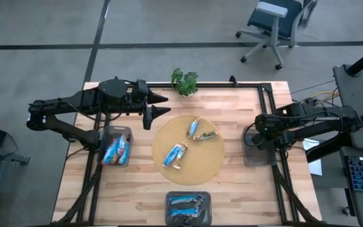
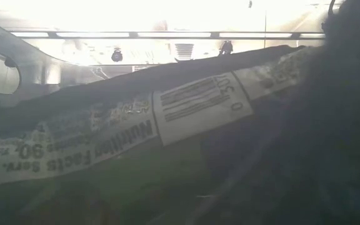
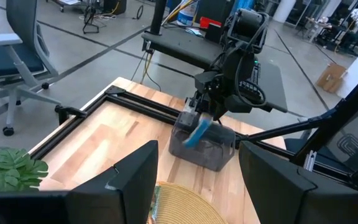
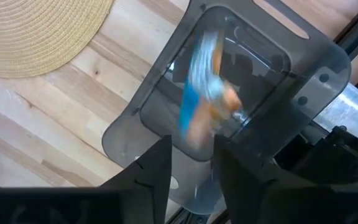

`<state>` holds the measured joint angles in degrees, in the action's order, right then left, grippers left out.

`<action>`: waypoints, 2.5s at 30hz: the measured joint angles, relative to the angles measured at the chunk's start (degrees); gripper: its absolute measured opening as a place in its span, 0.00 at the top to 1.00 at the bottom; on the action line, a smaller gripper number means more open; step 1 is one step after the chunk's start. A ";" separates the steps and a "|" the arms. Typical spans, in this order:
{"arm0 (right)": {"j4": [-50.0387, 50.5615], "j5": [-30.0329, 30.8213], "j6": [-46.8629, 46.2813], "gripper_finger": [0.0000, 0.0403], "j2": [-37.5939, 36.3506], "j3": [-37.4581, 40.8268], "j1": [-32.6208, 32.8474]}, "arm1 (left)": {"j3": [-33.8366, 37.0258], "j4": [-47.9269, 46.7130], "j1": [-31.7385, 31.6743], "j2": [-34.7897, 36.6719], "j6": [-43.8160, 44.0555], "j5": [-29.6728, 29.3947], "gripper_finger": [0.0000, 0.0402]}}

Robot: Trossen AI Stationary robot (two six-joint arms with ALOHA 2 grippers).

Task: Pick and place Granola Bars by type
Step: Put the yellow granola bar into the top right bin

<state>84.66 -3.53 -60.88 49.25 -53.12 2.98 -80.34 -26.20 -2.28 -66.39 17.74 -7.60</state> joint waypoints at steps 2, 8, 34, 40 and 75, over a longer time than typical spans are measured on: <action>0.01 0.02 0.19 0.70 0.00 0.00 0.00 | 0.00 0.00 0.00 0.00 0.06 0.00 0.48; 0.03 0.04 0.73 0.66 0.00 0.00 0.00 | 0.00 -0.04 -0.01 0.00 0.50 0.00 0.48; -31.34 2.25 16.53 0.47 0.00 -0.74 0.00 | 0.00 -0.17 0.00 0.00 0.98 0.02 0.48; -41.58 2.23 25.53 0.47 0.02 -0.74 0.00 | 0.00 -0.28 0.00 0.00 0.98 0.02 0.48; -41.00 6.67 49.49 0.47 13.58 -9.24 -2.81 | 0.02 -6.08 0.00 0.07 0.20 0.24 0.48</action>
<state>43.66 3.14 -11.40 62.84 -62.36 0.17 -80.31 -32.27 -2.28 -66.32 17.94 -7.35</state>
